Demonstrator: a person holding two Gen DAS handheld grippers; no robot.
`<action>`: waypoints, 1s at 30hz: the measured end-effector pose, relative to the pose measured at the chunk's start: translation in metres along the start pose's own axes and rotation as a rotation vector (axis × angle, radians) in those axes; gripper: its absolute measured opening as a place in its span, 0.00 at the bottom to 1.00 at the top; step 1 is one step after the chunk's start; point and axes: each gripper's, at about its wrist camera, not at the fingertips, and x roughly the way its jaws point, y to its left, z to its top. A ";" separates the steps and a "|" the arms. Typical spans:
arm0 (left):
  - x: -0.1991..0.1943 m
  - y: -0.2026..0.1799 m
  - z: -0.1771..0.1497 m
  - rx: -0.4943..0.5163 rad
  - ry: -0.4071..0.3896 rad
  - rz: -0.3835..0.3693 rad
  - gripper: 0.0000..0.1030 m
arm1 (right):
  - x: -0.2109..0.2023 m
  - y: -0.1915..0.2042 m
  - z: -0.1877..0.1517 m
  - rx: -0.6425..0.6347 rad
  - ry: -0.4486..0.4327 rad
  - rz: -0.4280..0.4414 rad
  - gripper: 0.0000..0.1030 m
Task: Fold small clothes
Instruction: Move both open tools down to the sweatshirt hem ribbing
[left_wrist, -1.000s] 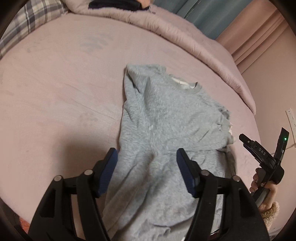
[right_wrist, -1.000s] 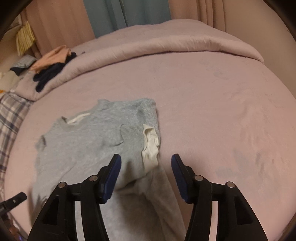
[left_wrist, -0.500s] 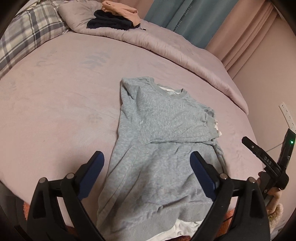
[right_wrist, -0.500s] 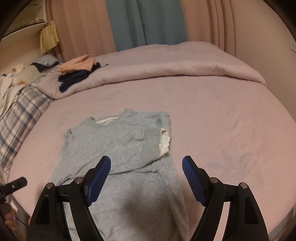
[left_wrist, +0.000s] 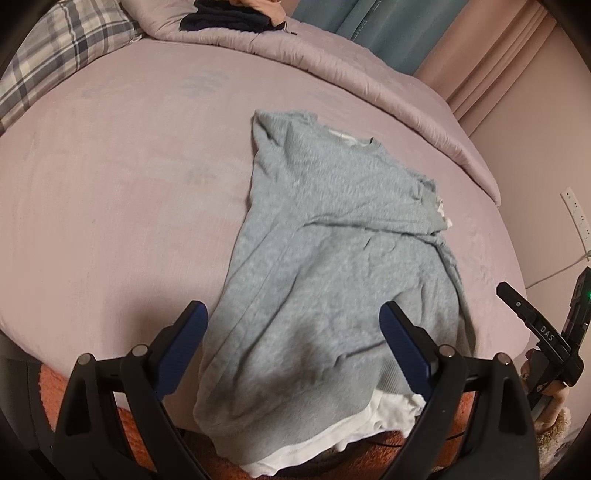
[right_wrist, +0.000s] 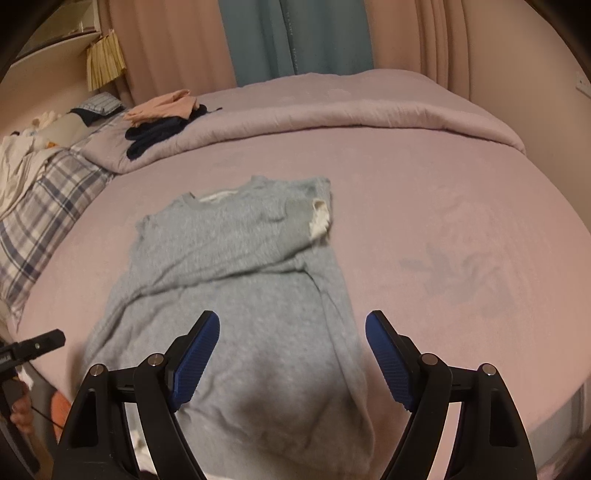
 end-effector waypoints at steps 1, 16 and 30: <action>0.001 0.002 -0.004 -0.004 0.010 0.000 0.91 | -0.001 -0.001 -0.003 0.002 0.003 0.000 0.79; 0.008 0.032 -0.032 -0.067 0.069 0.050 0.91 | -0.003 -0.028 -0.044 0.125 0.086 0.044 0.79; 0.019 0.051 -0.048 -0.112 0.144 0.003 0.74 | 0.006 -0.054 -0.078 0.217 0.201 0.068 0.79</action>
